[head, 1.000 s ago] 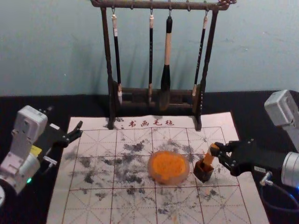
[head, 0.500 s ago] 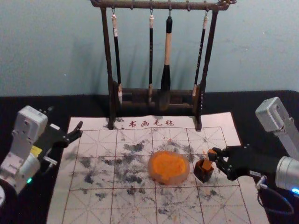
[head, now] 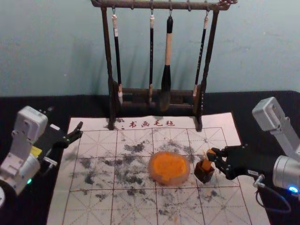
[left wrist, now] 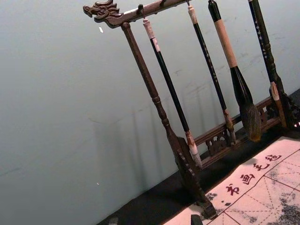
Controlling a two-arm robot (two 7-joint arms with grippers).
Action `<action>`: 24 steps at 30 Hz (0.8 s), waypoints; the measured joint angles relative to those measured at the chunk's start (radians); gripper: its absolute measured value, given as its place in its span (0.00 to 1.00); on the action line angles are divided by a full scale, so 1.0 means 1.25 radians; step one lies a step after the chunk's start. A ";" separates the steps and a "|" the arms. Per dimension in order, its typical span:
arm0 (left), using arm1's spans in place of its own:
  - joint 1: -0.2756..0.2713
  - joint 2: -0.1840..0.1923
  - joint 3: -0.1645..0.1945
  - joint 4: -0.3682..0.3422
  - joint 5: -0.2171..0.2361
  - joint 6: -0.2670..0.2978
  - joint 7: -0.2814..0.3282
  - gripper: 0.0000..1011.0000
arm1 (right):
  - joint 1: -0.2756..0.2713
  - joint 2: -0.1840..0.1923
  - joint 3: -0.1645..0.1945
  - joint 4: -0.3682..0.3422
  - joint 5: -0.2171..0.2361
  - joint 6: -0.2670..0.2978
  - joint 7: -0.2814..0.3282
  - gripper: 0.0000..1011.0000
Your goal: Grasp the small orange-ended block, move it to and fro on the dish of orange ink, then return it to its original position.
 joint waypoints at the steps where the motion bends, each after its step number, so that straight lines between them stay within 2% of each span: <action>1: 0.000 0.000 0.000 0.000 0.000 0.000 0.000 0.99 | 0.002 -0.002 -0.002 0.003 -0.001 0.002 0.001 0.08; 24: 0.000 0.000 0.000 0.000 0.000 0.000 0.000 0.99 | 0.019 -0.021 -0.030 0.043 -0.032 0.019 0.009 0.08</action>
